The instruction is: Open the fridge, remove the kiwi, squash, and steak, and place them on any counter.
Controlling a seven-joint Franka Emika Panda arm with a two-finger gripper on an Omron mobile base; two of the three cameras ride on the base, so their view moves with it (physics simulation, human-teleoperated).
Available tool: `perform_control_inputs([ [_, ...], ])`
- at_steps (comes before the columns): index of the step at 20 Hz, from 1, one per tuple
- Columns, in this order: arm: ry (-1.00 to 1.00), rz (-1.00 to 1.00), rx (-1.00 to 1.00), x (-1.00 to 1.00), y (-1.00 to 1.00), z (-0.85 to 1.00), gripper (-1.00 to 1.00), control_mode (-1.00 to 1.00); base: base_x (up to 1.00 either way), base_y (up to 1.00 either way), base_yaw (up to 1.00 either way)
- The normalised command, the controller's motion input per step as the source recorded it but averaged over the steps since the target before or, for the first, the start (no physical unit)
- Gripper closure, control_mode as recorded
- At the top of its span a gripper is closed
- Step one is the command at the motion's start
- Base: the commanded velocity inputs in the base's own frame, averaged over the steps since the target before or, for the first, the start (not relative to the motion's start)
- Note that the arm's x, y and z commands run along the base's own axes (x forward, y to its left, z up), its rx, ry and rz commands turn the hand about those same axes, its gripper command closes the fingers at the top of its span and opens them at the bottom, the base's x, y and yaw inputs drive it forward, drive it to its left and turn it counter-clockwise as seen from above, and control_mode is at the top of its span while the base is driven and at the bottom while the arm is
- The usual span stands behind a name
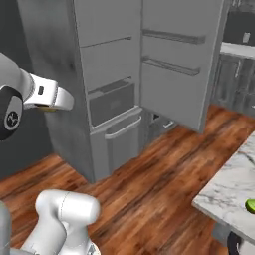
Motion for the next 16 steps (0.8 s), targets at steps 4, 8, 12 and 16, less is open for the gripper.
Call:
perform_control_inputs([
  [4,0.00,0.00,0.00,0.00,0.00,0.00,1.00,1.00,-0.78,0.14,-0.82],
  [8,0.00,0.00,0.00,0.00,0.00,0.00,1.00,1.00,-0.73,0.00,-0.81],
  [12,0.00,0.00,0.00,0.00,0.00,0.00,1.00,1.00,-0.21,-0.18,-0.66],
  [16,0.00,0.00,0.00,0.00,0.00,0.00,1.00,1.00,0.27,-0.58,-0.14],
])
